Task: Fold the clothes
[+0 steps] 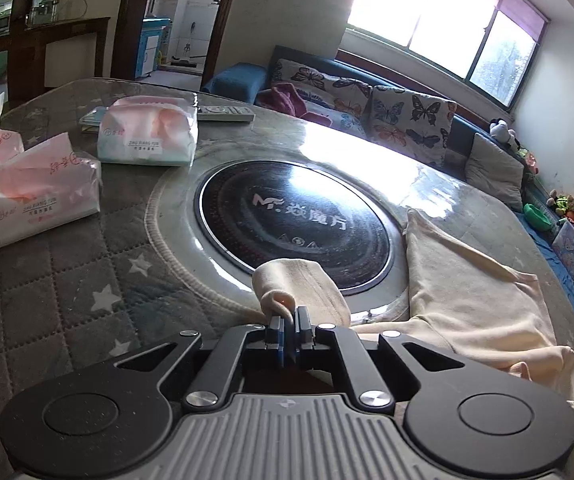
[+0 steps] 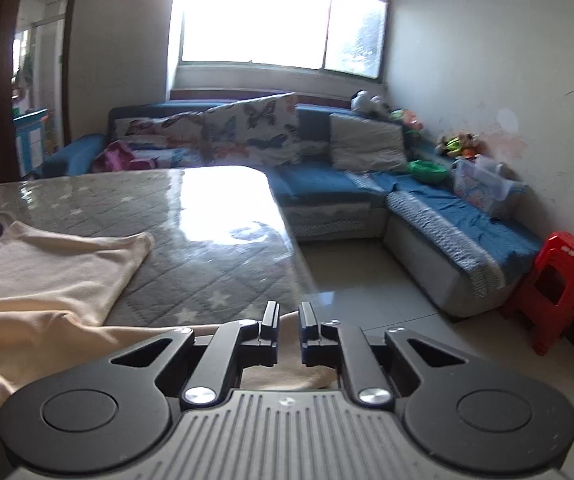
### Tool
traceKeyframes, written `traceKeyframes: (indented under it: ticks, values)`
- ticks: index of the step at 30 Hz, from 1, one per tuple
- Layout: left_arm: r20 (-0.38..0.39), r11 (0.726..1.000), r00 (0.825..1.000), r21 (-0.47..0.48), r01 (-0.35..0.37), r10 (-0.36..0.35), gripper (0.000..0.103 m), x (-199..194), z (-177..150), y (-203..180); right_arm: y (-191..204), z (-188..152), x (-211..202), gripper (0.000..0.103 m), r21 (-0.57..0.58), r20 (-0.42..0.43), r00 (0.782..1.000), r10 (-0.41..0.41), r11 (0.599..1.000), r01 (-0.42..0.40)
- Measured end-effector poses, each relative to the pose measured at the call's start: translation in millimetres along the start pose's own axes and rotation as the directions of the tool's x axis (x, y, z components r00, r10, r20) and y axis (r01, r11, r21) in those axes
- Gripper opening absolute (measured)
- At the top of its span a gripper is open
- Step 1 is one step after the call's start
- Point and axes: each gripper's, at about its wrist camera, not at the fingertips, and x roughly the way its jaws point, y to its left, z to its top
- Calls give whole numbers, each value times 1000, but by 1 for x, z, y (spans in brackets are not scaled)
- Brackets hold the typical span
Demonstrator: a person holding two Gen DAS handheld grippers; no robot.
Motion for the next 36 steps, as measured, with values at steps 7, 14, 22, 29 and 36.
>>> traceKeyframes:
  ticks: [7, 14, 22, 29, 36]
  values:
    - [-25, 999, 999, -30, -38, 37, 16, 0, -5, 10, 25, -10, 19, 34, -29, -73, 993, 97, 995, -99]
    - [-22, 997, 997, -27, -77, 77, 24, -1, -4, 14, 29, -20, 42, 39, -16, -134, 986, 103, 994, -106]
    - [-20, 998, 997, 3, -70, 70, 24, 2, 3, 5, 12, -19, 72, 45, 19, -174, 982, 70, 998, -67]
    - [-42, 996, 999, 86, -8, 11, 33, 27, 16, -33, 9, -4, 89, 45, -1, -186, 981, 58, 998, -59]
    - [-64, 979, 997, 196, 55, -43, 35, 65, 37, -85, 38, 23, 95, 45, -80, -178, 972, 152, 982, -168]
